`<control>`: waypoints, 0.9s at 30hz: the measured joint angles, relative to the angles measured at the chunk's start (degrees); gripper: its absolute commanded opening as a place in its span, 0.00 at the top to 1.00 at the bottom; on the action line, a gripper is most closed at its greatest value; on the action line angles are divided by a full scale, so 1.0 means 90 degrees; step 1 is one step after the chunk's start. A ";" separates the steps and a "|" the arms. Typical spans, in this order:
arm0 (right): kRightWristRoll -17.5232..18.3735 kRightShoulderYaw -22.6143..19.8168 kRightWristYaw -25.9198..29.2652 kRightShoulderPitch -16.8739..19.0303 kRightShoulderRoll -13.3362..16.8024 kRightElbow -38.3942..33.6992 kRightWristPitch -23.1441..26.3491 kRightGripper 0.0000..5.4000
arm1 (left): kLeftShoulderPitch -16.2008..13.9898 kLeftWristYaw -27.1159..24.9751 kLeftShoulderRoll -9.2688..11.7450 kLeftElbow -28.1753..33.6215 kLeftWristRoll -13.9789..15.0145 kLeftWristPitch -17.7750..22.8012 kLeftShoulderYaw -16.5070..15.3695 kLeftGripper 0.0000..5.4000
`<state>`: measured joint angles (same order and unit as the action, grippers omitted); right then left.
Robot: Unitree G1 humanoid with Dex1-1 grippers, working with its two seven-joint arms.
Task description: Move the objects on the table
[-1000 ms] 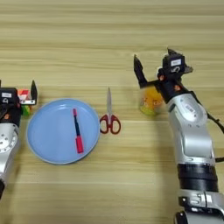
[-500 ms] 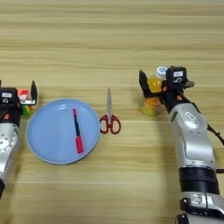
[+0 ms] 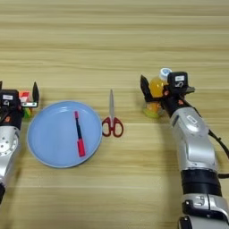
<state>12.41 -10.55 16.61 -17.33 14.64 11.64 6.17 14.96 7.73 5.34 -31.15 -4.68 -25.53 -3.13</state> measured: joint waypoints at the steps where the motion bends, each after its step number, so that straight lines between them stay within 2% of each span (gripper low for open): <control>1: 0.0002 0.0000 0.0000 -0.0003 -0.0001 0.0002 0.0000 0.14 | 0.0000 0.0002 0.0000 0.0000 0.0000 0.0000 0.0000 0.00; 11: 0.0029 0.0022 0.0006 -0.0006 -0.0088 0.0002 0.0005 0.33 | 0.0017 0.0003 0.0001 -0.0024 0.0000 -0.0001 0.0000 0.00; 20: 0.0032 0.0104 0.0030 -0.0013 -0.0107 -0.0111 0.0154 0.34 | 0.0037 0.0005 0.0004 -0.0037 -0.0001 -0.0002 0.0001 0.00; 27: 0.0034 0.0398 0.0091 -0.0018 -0.0148 -0.1010 0.0509 0.34 | 0.0038 0.0006 0.0005 -0.0041 -0.0001 -0.0005 0.0000 0.00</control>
<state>12.71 -6.96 17.42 -17.50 13.31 2.55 10.76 15.30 7.79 5.39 -31.52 -4.69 -25.58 -3.12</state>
